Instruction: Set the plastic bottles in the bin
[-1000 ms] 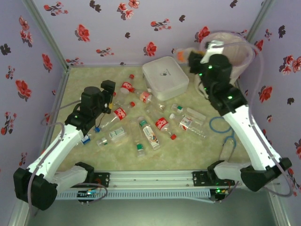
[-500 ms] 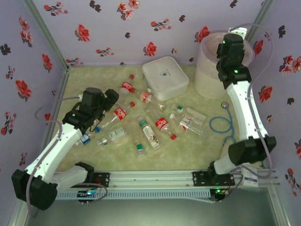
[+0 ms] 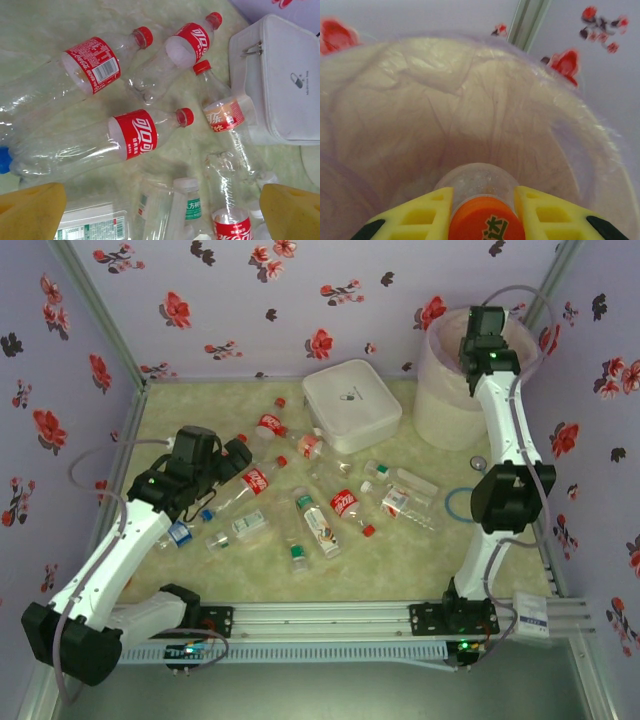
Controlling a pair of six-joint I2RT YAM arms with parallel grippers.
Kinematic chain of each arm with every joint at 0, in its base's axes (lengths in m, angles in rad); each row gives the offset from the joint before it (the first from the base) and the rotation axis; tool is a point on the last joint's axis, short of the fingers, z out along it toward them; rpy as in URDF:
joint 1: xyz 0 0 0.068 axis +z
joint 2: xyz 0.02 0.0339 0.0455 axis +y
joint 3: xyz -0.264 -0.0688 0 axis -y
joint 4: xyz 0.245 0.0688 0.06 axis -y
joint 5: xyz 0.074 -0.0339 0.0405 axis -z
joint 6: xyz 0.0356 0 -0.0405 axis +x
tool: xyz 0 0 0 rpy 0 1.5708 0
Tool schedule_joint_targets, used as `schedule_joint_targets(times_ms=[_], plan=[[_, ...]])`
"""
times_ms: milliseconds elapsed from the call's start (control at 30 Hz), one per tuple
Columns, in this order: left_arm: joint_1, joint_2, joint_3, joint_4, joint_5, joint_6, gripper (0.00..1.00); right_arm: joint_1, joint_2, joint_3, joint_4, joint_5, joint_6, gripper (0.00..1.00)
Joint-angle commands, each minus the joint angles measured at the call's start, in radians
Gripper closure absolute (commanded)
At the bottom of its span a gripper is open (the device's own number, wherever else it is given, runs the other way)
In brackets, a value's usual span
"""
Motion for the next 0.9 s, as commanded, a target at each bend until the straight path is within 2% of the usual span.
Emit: schedule_joint_targets(times_ms=[0,133,167,367,433,500,567,667,867], plan=[[0.004,0.015,0.051,-0.08,-0.03,0.086,0.0,-0.023,0.048,0.049,-0.097,-0.081,0.046,1.0],[0.004,0.053,0.094,-0.157,-0.056,0.156,0.0,-0.055,0.119,0.08,-0.148,-0.151,0.081,1.0],[0.005,0.063,0.1,-0.173,-0.059,0.169,0.0,-0.063,0.139,0.093,-0.165,-0.159,0.087,0.96],[0.005,0.109,0.102,-0.181,-0.055,0.199,0.0,-0.088,0.174,0.078,-0.163,-0.221,0.122,0.63],[0.004,0.115,0.103,-0.176,-0.051,0.204,0.0,-0.09,0.165,0.073,-0.154,-0.223,0.131,0.46],[0.005,0.117,0.102,-0.17,-0.052,0.211,0.0,-0.092,0.154,0.077,-0.153,-0.219,0.134,0.22],[0.006,0.118,0.097,-0.16,-0.053,0.218,0.0,-0.094,0.139,0.091,-0.156,-0.21,0.13,0.11],[0.007,0.124,0.1,-0.16,-0.052,0.225,0.0,-0.098,0.116,0.124,-0.175,-0.201,0.118,0.01],[0.007,0.141,0.102,-0.155,-0.056,0.252,0.0,-0.098,0.01,0.123,-0.192,-0.239,0.116,0.0]])
